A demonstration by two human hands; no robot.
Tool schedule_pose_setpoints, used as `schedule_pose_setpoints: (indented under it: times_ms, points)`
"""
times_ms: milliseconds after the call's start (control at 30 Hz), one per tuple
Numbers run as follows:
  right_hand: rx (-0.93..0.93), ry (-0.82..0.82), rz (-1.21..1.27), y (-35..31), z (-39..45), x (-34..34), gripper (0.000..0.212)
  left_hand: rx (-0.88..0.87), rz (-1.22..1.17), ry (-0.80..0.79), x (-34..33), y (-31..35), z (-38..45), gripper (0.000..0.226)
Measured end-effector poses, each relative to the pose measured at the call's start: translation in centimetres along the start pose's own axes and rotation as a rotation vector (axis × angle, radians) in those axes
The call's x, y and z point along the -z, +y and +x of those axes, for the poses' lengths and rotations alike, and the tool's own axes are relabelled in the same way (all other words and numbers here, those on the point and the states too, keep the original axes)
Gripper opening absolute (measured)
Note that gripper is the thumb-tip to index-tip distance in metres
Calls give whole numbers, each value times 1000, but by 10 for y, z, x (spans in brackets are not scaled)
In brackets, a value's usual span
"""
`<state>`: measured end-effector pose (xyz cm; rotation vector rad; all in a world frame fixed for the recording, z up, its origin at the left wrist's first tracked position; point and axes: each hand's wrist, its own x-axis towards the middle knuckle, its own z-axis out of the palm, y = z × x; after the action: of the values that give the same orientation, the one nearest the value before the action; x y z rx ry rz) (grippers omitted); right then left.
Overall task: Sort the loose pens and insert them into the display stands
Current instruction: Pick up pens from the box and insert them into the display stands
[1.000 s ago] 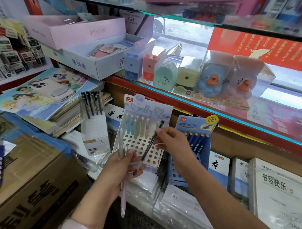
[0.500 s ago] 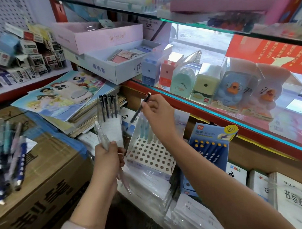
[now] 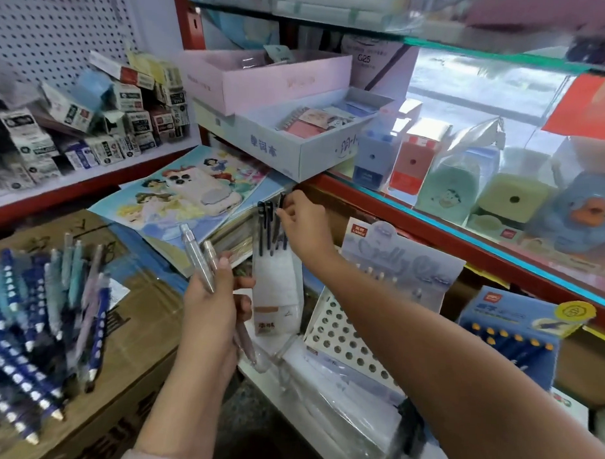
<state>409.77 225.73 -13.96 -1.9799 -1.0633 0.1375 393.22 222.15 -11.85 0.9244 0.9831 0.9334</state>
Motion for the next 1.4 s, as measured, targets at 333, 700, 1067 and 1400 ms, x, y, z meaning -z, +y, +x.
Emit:
schedule_pose_setpoints:
  times_ms: [333,700,1067,1400]
  points:
    - [15,-15,-140,1,13,-19,25,34,-33,5,-1,-3,15,21]
    - [-50,-198,-462,-7,10,-20,23,81,-78,-83,6,1,7,19]
    - [-165,-536,367,-40,-63,51,24,183,-39,-303,1,-9,-12,19]
    - [-202,-149,307,-3,-79,130,20,159,178,-251,-3,-26,-30,23]
